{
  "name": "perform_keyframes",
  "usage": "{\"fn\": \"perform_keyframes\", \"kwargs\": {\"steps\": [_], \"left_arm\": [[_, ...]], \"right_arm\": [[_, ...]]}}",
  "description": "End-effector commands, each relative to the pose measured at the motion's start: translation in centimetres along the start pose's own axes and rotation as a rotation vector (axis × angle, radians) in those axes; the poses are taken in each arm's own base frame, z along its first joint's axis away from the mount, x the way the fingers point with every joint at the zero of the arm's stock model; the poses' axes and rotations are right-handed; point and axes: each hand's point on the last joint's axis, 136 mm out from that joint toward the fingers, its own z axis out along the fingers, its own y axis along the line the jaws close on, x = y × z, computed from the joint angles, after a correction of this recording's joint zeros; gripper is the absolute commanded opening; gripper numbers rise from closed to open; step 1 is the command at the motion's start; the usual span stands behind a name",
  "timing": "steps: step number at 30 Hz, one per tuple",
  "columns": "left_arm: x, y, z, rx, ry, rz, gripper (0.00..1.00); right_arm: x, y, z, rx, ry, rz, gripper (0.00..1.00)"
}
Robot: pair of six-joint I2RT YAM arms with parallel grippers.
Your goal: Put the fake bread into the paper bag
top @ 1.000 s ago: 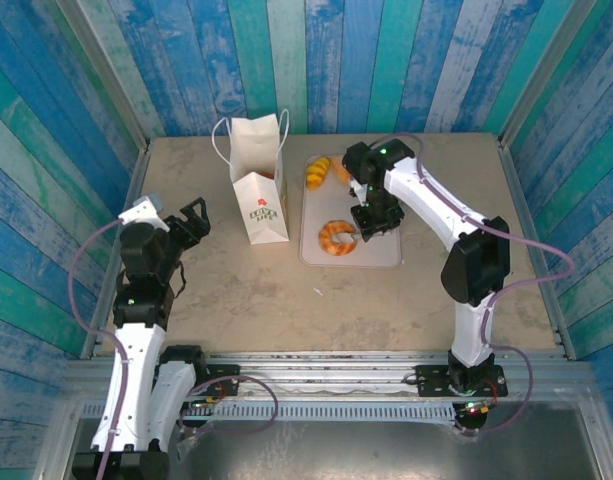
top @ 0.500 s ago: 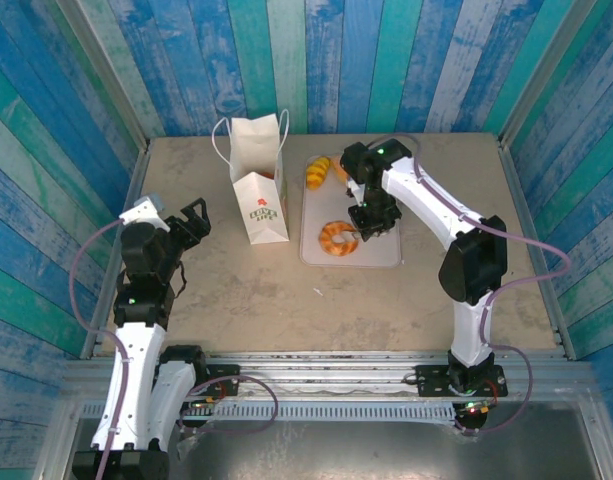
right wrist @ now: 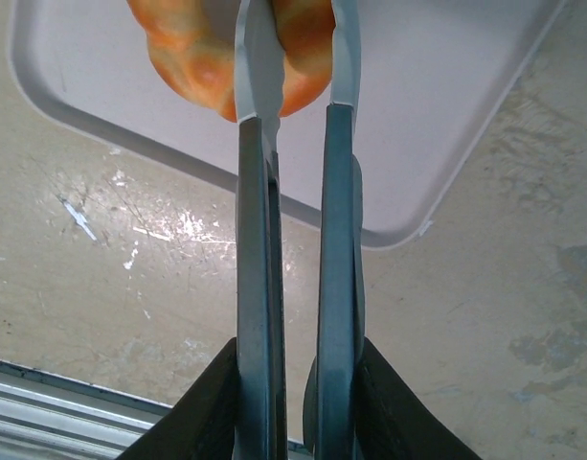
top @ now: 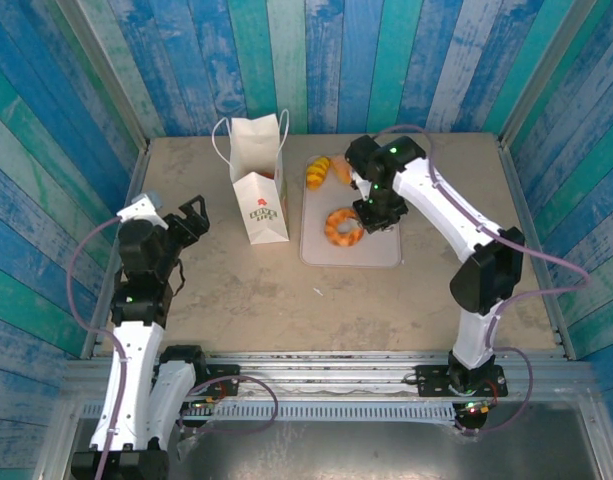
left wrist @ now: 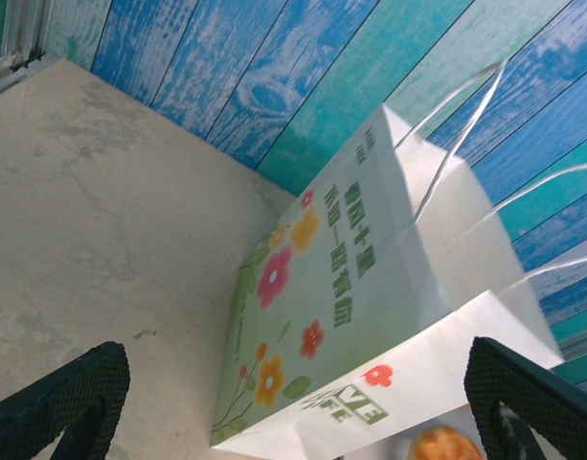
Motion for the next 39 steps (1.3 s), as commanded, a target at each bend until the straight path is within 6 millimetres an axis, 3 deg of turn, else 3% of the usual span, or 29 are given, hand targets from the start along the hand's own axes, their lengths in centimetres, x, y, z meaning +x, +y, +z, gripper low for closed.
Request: {"fn": "perform_keyframes", "kwargs": {"steps": [1,13,20,25,32,39], "left_arm": [[-1.7,-1.8,-0.3,0.042,-0.012,-0.015,0.94],[-4.5,-5.6,0.0,0.159,-0.003,-0.131,0.94],[-4.1,-5.3,-0.2,0.135,0.026,-0.137,0.94],[-4.5,-5.9,-0.6,0.154,0.022,-0.132,0.94],[-3.8,-6.6,0.9,0.204,0.076,-0.185,0.95],[-3.0,-7.7,2.8,0.278,0.144,-0.219,0.98]], "right_arm": [[-0.4,-0.5,-3.7,0.007,-0.136,0.014,0.28],[0.0,-1.4,-10.0,-0.036,-0.463,0.042,0.26],[1.0,-1.8,-12.1,-0.049,-0.565,0.035,0.25],[1.2,-2.0,-14.7,-0.068,-0.674,0.032,0.25],[0.5,-1.3,-16.8,-0.124,-0.77,0.025,0.25],[-0.9,-0.2,-20.4,-0.198,-0.899,0.005,0.25]]}}
